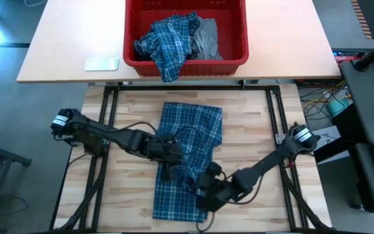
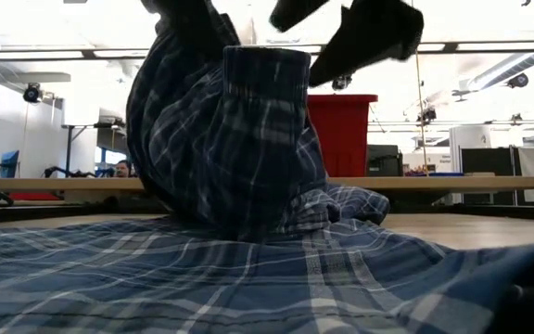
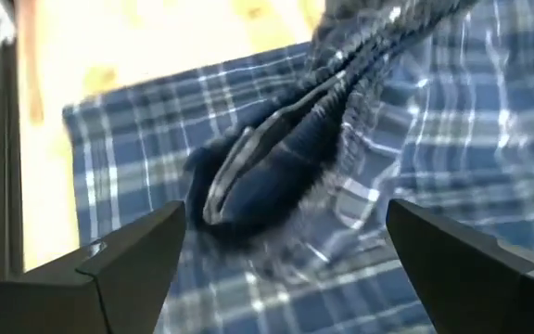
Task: Fold Laundry from Bin
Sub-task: Fold the blue patterned pants
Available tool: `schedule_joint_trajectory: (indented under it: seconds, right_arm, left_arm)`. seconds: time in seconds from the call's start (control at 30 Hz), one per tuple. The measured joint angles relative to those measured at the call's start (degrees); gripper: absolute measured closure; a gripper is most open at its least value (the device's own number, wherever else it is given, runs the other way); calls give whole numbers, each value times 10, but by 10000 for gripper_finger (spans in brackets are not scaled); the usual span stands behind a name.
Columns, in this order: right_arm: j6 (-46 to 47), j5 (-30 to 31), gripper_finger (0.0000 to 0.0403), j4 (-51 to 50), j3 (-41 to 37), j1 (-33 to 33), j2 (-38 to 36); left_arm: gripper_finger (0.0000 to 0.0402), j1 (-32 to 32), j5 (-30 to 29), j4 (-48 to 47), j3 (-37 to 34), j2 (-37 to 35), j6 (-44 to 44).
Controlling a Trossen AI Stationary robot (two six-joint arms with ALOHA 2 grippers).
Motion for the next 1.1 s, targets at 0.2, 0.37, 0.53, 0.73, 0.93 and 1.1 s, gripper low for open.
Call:
schedule_joint_trajectory:
  seconds: [0.2,0.37,0.53,0.73,0.93,1.1]
  right_arm:
    - [92,7,35,3,50,-1,58]
    - [165,40,35,-11,82,-8,74]
    - [198,41,60,-96,99,-25,99]
    - [186,2,174,-133,118,-40,104]
    - [117,21,359,-306,208,-46,76]
    - [41,93,378,-479,320,-77,43]
  left_arm:
    - [401,3,-8,13,-9,1,1]
    - [401,3,-8,12,-10,3,1]
    - [401,3,-7,13,-7,2,2]
    - [401,3,-7,12,-6,-10,10]
    - [401,7,-12,14,-6,-57,33]
    - [401,32,-88,51,-6,-115,71]
